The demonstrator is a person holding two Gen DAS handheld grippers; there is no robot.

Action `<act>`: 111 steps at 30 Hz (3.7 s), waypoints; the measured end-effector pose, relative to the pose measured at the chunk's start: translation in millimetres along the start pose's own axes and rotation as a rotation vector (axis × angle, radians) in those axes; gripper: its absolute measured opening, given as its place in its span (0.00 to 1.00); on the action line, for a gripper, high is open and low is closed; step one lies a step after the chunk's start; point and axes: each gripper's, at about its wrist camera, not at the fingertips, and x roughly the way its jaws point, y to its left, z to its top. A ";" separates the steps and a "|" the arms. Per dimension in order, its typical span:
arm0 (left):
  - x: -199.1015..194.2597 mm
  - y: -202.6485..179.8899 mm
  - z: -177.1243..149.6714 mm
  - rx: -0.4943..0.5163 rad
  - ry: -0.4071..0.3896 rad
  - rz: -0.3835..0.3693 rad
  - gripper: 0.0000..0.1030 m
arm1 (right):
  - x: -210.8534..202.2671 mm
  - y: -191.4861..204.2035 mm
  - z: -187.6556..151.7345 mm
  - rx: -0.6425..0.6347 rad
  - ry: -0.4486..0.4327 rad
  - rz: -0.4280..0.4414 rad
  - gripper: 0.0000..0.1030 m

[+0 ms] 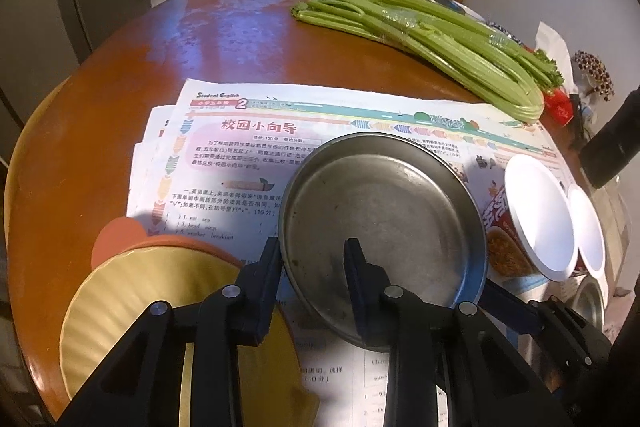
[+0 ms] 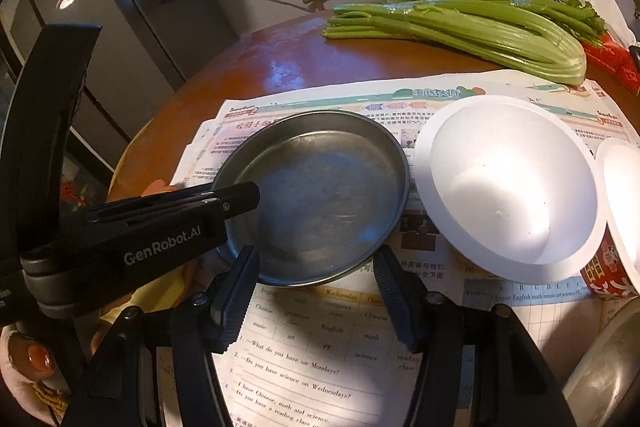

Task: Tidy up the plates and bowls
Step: 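Grasp the steel tray rim with the left tool and lift it toward the stacked plates, then lower the held steel tray onto the yellow shell plate stack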

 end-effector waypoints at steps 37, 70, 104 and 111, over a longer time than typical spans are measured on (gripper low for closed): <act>-113.2 29.9 -41.3 -0.053 -0.150 -0.020 0.31 | -72.5 59.8 -10.3 -0.141 -0.117 0.051 0.58; -109.8 103.5 -84.0 -0.175 -0.153 0.038 0.32 | -28.2 133.6 -30.9 -0.357 -0.017 0.057 0.58; -96.7 139.7 -92.7 -0.253 -0.136 0.016 0.52 | -7.2 124.8 -30.2 -0.338 -0.001 0.017 0.58; -84.0 161.0 -98.4 -0.362 -0.093 -0.078 0.58 | -12.2 104.3 -25.0 -0.236 0.028 0.068 0.58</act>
